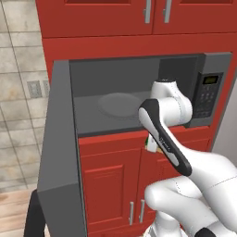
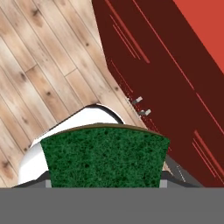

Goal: Place the sponge inside the microwave to prepare for sanitizing.

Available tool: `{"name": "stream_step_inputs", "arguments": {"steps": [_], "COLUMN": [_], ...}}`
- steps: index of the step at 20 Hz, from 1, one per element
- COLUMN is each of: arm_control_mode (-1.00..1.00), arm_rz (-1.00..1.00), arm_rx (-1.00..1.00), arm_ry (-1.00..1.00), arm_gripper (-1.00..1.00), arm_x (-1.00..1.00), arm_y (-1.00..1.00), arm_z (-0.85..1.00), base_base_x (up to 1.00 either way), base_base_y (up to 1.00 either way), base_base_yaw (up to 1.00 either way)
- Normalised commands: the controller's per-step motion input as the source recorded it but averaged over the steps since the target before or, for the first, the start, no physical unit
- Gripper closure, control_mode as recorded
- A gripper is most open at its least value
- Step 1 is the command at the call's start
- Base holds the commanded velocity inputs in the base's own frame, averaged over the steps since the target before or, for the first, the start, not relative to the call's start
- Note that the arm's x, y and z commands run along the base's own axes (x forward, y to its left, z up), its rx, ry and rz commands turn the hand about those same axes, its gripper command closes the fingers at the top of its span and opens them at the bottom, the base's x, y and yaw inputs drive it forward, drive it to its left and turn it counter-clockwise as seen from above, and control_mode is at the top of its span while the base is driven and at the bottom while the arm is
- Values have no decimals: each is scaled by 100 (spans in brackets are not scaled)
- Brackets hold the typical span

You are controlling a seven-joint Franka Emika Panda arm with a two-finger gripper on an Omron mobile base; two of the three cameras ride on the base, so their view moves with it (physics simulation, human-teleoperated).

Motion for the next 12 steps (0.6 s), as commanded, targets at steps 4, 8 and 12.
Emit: {"name": "stream_step_inputs", "arguments": {"steps": [4, 8, 12], "arm_control_mode": [100, 100, 100], "arm_rz": [0, 0, 0], "arm_rx": [0, 0, 0], "arm_ry": [0, 0, 0], "arm_gripper": [100, 100, 100], "arm_x": [0, 0, 0], "arm_y": [0, 0, 0], "arm_z": [0, 0, 0], "base_base_x": [34, 39, 41], "base_base_y": [3, 7, 8], "base_base_yaw": [0, 0, 0]}}
